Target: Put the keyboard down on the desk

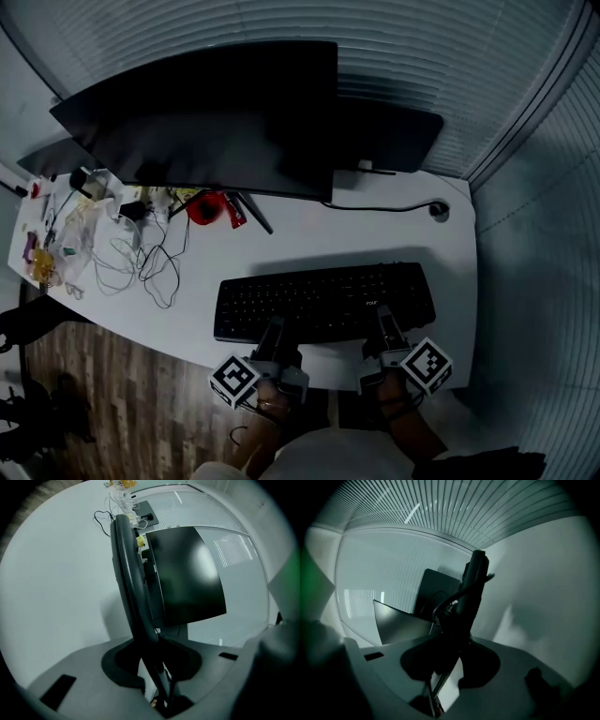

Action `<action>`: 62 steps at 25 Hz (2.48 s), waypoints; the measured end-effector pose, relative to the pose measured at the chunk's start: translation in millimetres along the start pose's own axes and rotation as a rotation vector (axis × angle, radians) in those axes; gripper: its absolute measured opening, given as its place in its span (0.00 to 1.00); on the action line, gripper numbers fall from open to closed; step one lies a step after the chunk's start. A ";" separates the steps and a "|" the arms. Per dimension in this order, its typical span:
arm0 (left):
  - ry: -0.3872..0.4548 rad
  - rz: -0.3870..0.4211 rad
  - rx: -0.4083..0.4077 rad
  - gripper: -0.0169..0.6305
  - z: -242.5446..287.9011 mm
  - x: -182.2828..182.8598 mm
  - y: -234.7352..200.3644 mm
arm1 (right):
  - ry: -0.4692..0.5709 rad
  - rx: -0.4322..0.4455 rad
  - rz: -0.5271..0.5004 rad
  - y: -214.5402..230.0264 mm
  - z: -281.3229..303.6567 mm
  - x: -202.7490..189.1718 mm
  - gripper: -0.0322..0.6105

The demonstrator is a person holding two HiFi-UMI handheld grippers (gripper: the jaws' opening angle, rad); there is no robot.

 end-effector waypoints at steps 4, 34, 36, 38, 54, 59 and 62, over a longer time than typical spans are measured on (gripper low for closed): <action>-0.003 0.002 0.028 0.20 2.1 -0.1 -14.3 | -0.014 -0.022 0.001 9.6 5.5 -2.7 0.22; -0.032 -0.097 0.044 0.20 27.9 11.6 -46.7 | 0.025 -0.151 0.085 33.1 36.5 -16.9 0.21; -0.041 -0.095 0.020 0.24 24.7 10.2 -45.1 | 0.025 -0.146 0.080 32.2 37.8 -16.1 0.21; -0.053 -0.093 0.004 0.26 21.5 7.6 -43.6 | 0.025 -0.148 0.080 32.4 38.7 -16.2 0.21; -0.175 -0.127 -0.003 0.18 10.4 -38.1 -36.2 | -0.006 -0.143 0.075 31.8 43.6 -17.3 0.21; -0.161 -0.134 -0.007 0.17 11.5 -39.8 -38.7 | -0.020 -0.135 0.074 35.9 45.9 -16.2 0.21; -0.151 -0.146 -0.008 0.16 11.0 -40.7 -38.3 | -0.036 -0.140 0.041 35.6 47.1 -14.9 0.21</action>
Point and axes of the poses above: the fingertips, and each gripper's own axes: z forward along the fingers, y to its right, x out of its top, the point moved 9 cm from there along -z, backward along the fingers, and after that the axes turned 5 degrees about z, right-handed, at the moved point
